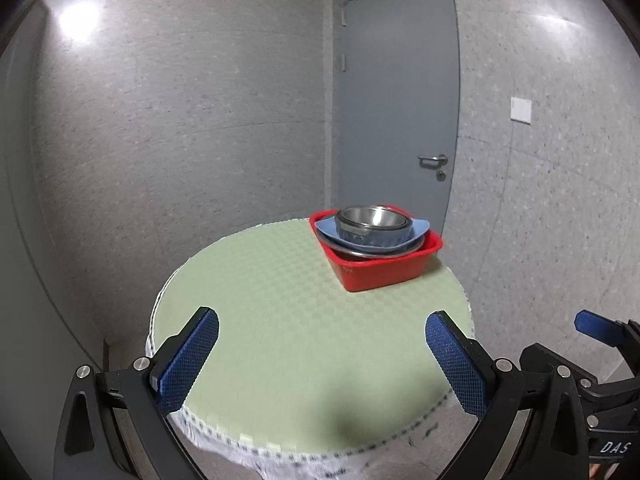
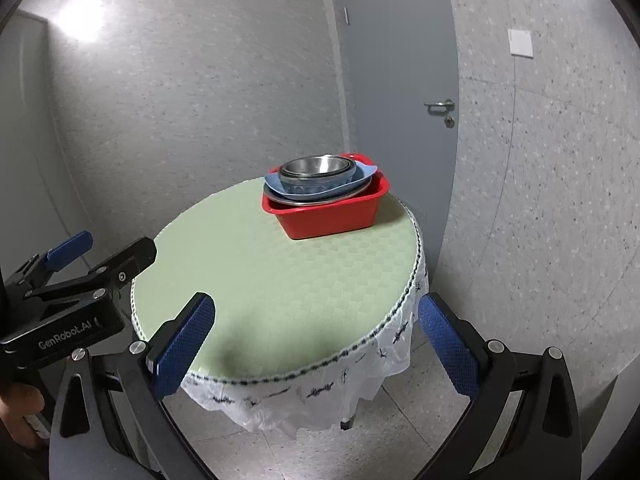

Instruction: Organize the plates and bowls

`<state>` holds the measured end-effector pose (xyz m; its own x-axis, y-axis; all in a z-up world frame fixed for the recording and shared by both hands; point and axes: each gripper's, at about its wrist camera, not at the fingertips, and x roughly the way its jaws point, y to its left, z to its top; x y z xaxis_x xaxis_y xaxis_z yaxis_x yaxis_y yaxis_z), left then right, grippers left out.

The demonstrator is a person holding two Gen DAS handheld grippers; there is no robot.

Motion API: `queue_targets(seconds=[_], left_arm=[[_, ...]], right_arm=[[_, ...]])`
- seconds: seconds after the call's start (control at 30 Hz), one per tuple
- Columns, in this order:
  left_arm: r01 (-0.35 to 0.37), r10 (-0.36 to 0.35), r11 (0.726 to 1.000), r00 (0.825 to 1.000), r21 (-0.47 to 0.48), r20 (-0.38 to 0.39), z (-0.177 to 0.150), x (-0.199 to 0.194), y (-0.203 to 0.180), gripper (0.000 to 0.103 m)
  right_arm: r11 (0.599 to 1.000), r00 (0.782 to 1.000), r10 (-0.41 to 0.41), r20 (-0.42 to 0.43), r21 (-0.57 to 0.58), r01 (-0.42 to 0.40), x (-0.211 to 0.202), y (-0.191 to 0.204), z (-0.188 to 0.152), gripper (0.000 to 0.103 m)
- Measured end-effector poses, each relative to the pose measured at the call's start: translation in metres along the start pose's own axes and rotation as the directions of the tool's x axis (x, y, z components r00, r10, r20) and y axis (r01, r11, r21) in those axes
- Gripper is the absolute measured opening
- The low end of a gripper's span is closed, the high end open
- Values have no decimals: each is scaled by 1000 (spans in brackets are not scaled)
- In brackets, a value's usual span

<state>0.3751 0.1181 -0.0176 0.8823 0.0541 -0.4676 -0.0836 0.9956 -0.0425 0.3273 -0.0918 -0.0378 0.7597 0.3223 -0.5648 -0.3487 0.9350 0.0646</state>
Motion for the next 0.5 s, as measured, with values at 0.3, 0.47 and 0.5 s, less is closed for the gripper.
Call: queue_targets(seconds=[0.3,0.47,0.5], left_arm=[[-80,81,996,996,-41,22,-73,-94,-31,102],[-70,72,996,997,-62,31,-109,-140,-46,102],[-75,77,995,996,-65,41,-114,-149,-49,102]], right_arm=[[995,997,72,3,-72,-72,-40,-7,-46,103],[994,997,73,21,-80,-71,-62,-15,-75,103],[995,997,72,29,-76,-69,-66,-18,-80,103]])
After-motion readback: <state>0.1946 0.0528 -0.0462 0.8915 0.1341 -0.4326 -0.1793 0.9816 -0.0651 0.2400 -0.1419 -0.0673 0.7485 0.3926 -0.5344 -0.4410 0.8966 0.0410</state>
